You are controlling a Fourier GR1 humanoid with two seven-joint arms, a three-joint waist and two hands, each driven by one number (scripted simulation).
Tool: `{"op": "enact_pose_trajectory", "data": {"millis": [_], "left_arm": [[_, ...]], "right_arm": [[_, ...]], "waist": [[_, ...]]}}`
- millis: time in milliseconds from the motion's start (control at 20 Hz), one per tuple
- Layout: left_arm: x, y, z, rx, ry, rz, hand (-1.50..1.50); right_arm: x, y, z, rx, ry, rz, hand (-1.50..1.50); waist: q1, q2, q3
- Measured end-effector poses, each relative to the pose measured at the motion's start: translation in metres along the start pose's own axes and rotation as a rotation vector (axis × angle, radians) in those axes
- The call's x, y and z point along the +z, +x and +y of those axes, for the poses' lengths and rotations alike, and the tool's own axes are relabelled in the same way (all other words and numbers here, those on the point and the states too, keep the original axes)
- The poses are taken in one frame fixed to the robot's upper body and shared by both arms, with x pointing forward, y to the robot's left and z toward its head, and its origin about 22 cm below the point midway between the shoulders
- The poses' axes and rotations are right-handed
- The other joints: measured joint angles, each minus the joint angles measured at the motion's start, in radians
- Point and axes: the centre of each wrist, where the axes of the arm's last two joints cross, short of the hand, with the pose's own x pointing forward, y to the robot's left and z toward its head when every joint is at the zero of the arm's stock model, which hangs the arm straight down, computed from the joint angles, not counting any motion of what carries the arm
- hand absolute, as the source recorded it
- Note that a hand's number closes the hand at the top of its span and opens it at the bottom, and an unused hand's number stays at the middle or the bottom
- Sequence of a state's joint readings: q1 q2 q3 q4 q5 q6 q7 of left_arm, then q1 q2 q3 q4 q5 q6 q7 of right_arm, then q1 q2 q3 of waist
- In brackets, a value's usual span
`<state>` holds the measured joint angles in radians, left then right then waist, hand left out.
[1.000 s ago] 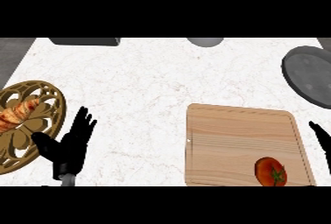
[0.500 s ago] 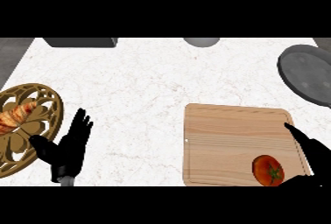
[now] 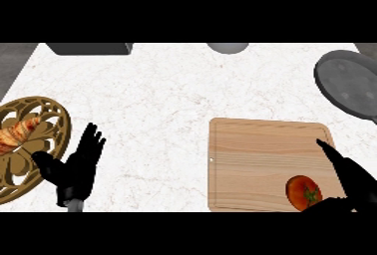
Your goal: Pick the tomato from the cutting board and place it in the pan
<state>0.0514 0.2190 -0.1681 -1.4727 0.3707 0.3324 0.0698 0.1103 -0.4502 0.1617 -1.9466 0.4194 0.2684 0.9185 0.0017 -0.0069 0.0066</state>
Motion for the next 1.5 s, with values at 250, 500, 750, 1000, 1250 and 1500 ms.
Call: {"op": "enact_pose_trajectory", "data": {"millis": [250, 500, 750, 1000, 1250, 1500], "left_arm": [[-0.002, -0.003, 0.005, 0.001, 0.003, -0.009, 0.00], [-0.001, -0.002, 0.001, 0.005, 0.003, -0.007, 0.00], [-0.001, 0.000, 0.004, 0.003, 0.004, -0.007, 0.00], [0.000, -0.003, 0.003, 0.002, 0.002, -0.022, 0.00], [-0.001, -0.001, -0.002, 0.008, -0.003, -0.011, 0.00], [-0.002, 0.002, -0.003, -0.001, -0.017, -0.013, 0.00]], "right_arm": [[-0.009, -0.002, 0.013, 0.002, -0.036, 0.006, -1.50], [-0.019, -0.010, 0.025, 0.016, -0.033, 0.034, 1.50], [-0.028, -0.012, 0.039, 0.028, -0.029, -0.066, 1.50], [-0.036, -0.010, 0.044, 0.049, -0.074, -0.119, 1.50], [-0.046, -0.001, 0.049, 0.123, -0.085, -0.191, 1.50], [-0.063, 0.041, 0.040, 0.307, -0.047, -0.349, 1.50]], "waist": [[0.000, -0.001, 0.001], [-0.001, 0.000, 0.000], [0.000, -0.002, -0.002], [0.000, -0.001, -0.002], [0.004, 0.000, -0.003], [0.022, 0.006, -0.002]]}}
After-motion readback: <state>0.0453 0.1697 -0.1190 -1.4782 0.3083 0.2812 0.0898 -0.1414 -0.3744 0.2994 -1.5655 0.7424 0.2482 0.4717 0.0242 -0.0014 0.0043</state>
